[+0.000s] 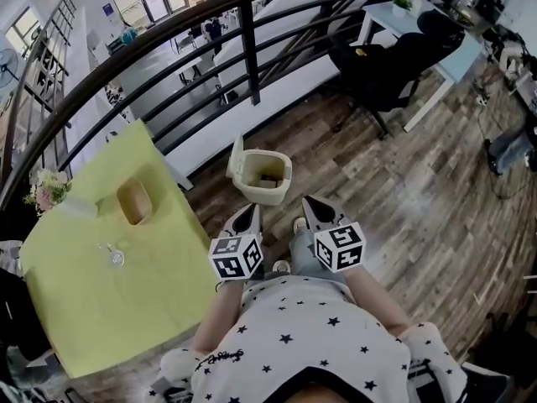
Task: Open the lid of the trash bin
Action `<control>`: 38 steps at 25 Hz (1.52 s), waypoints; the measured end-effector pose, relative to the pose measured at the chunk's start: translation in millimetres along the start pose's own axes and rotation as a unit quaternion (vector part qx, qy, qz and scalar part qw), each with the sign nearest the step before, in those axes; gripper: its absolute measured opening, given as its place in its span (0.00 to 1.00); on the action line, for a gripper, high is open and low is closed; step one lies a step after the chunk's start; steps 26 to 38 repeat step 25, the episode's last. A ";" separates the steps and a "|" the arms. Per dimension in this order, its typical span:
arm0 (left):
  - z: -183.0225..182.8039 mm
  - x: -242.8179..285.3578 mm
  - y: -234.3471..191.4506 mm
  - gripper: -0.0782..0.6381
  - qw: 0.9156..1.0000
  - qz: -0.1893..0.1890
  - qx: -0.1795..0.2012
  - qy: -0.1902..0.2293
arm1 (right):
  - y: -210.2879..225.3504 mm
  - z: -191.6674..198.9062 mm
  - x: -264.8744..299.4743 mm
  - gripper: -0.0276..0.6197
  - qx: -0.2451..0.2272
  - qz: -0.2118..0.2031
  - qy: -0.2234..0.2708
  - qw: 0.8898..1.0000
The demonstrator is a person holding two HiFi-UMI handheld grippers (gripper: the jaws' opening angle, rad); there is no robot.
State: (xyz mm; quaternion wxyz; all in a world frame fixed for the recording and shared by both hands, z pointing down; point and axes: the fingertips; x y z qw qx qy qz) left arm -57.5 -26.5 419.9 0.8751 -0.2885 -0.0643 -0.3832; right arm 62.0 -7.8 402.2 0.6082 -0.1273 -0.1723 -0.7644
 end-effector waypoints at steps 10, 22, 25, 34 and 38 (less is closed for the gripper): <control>-2.9 2.0 -1.5 0.13 1.000 -0.005 -0.001 0.005 | -7.6 -10.8 6.4 0.03 -0.015 -0.013 0.014 1.000; -7.0 2.3 -12.5 0.13 1.000 -0.017 -0.010 0.014 | -11.3 -18.2 12.7 0.03 -0.018 -0.015 0.015 1.000; -8.1 4.0 -11.7 0.13 1.000 -0.017 -0.015 0.016 | -9.2 -21.2 12.4 0.03 -0.021 -0.014 0.014 1.000; -8.1 4.0 -11.7 0.13 1.000 -0.017 -0.015 0.016 | -9.2 -21.2 12.4 0.03 -0.021 -0.014 0.014 1.000; -8.1 4.0 -11.7 0.13 1.000 -0.017 -0.015 0.016 | -9.2 -21.2 12.4 0.03 -0.021 -0.014 0.014 1.000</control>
Point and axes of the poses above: the fingertips, and each gripper's own axes: x forward along the fingers, y to its right, z out of its underside, and after that the axes turned 7 degrees about z, right-handed
